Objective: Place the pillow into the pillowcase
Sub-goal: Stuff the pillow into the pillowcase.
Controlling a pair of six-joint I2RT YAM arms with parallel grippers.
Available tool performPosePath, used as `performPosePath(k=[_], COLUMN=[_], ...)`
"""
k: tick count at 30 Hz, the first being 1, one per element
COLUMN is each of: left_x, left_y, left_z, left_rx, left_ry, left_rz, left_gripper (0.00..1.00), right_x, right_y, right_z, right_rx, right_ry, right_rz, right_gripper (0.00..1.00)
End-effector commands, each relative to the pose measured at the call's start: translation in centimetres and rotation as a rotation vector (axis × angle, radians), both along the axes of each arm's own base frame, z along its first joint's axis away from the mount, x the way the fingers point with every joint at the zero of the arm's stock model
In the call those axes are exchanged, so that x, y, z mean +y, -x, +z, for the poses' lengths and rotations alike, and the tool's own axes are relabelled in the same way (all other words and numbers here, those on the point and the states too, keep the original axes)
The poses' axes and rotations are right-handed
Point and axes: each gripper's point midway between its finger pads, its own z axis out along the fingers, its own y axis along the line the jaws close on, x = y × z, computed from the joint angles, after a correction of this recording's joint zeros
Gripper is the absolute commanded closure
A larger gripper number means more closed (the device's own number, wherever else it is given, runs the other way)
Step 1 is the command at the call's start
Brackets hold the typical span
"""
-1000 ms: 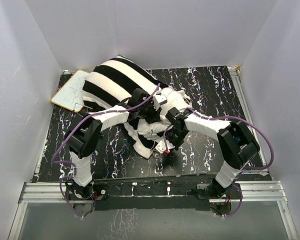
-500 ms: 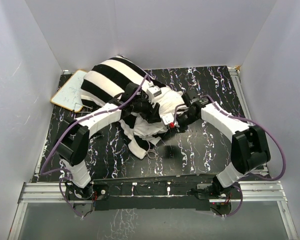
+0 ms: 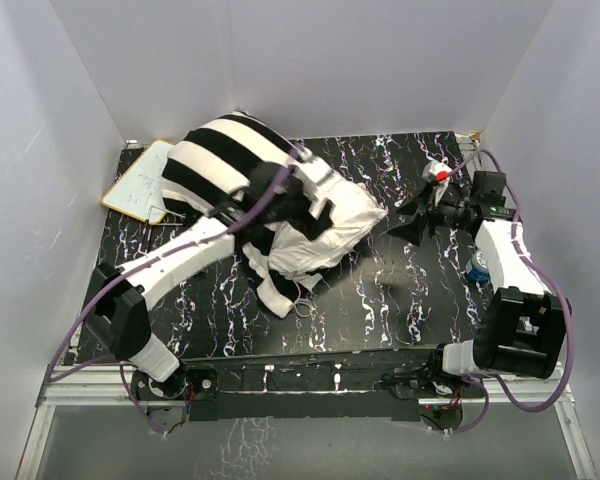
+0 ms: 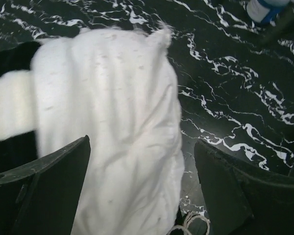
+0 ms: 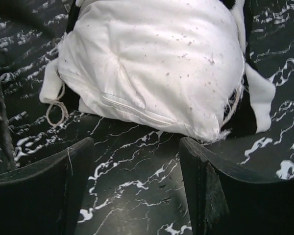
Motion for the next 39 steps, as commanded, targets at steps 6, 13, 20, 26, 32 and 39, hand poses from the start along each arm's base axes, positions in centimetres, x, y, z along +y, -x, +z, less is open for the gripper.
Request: performPosePath(k=[6, 13, 20, 26, 32, 39], left_x=[-4.3, -5.1, -3.6, -2.1, -0.4, -0.1], left_y=[-2.7, -7.3, -9.1, -9.6, -10.8, -11.0], left_z=[-4.7, -8.2, -4.1, 0.3, 1.2, 0.9], left_rx=[-0.575, -0.745, -0.676, -0.489, -0.402, -0.372], left_ry=[-0.678, -0.930, -0.743, -0.430, -0.318, -0.297], left_rz=[0.033, 0.130, 0.276, 0.276, 0.288, 0.271], left_gripper=[0.04, 0.03, 1.00, 1.00, 1.00, 1.00], right_x=[-2.1, -2.7, -1.4, 2.0, 5.5, 8.2], right_y=[-1.5, -3.2, -5.7, -6.4, -7.2, -6.0], right_z=[-0.6, -4.3, -8.2, -11.7, -13.2, -9.2], right_rx=[0.311, 0.439, 0.633, 0.840, 0.957, 1.010], right_ry=[-0.280, -0.276, -0.278, -0.340, -0.434, -0.619], right_rz=[-0.260, -0.403, -0.666, -0.668, -0.599, -0.400], right_gripper=[0.22, 0.20, 0.16, 0.15, 0.14, 0.14])
